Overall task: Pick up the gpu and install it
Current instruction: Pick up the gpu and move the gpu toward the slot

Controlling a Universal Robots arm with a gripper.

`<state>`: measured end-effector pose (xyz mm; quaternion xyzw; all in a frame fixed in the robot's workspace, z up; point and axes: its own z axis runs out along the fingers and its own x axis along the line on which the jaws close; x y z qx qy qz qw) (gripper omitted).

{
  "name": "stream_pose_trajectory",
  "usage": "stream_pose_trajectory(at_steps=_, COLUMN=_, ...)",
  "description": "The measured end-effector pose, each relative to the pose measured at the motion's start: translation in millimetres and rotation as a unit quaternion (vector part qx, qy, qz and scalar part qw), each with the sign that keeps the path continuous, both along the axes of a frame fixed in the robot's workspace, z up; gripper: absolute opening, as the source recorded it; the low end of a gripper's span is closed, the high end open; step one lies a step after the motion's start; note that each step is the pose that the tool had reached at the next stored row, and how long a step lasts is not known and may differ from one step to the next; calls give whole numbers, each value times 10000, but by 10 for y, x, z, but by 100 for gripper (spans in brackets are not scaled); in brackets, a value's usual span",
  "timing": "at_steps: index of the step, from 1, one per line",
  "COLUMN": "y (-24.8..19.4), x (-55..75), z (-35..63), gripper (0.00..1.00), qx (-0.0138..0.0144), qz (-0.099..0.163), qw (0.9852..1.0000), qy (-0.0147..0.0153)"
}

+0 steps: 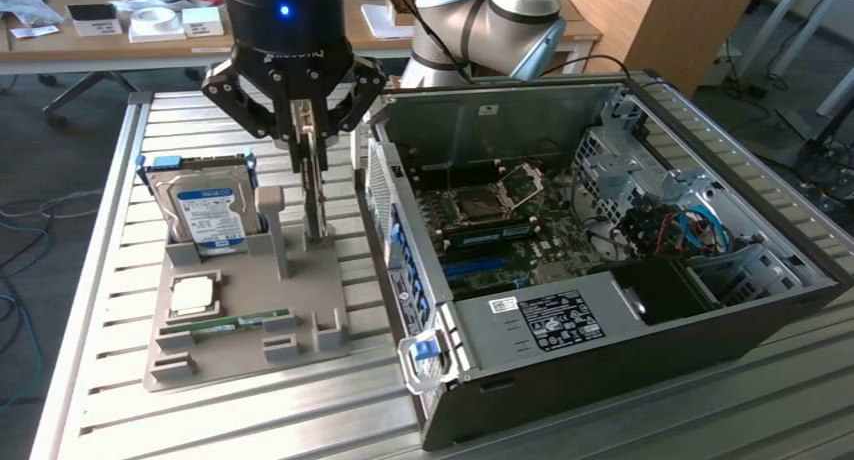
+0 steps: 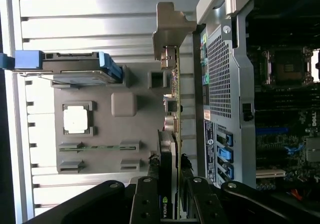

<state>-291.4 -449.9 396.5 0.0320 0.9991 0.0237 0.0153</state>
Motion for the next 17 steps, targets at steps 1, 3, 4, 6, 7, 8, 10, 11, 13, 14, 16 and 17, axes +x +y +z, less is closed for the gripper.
stream_pose_trajectory(at_steps=1, y=0, x=0, z=16, gripper=27, qx=0, qz=0, qw=10000, qy=0)
stream_pose_trajectory(at_steps=3, y=0, x=0, z=49, gripper=27, qx=0, qz=0, qw=10000, qy=-1)
stream_pose_trajectory(at_steps=4, y=0, x=0, z=64, gripper=27, qx=0, qz=0, qw=10000, qy=-1)
stream_pose_trajectory(at_steps=6, y=0, x=0, z=92, gripper=27, qx=0, qz=0, qw=10000, qy=-1)
stream_pose_trajectory(at_steps=7, y=0, x=0, z=108, gripper=27, qx=0, qz=0, qw=10000, qy=-1)
stream_pose_trajectory(at_steps=8, y=0, x=0, z=125, gripper=27, qx=0, qz=0, qw=10000, qy=-1)
stream_pose_trajectory(at_steps=10, y=0, x=0, z=162, gripper=27, qx=0, qz=0, qw=10000, qy=-1)
stream_pose_trajectory(at_steps=11, y=0, x=0, z=181, gripper=27, qx=0, qz=0, qw=10000, qy=-1)
stream_pose_trajectory(at_steps=13, y=0, x=0, z=224, gripper=27, qx=0, qz=0, qw=10000, qy=-1)
stream_pose_trajectory(at_steps=14, y=0, x=0, z=243, gripper=27, qx=0, qz=0, qw=10000, qy=-1)
stream_pose_trajectory(at_steps=16, y=0, x=0, z=267, gripper=27, qx=1, qz=0, qw=10000, qy=-2)
stream_pose_trajectory(at_steps=17, y=0, x=0, z=280, gripper=27, qx=0, qz=0, qw=10000, qy=-1)
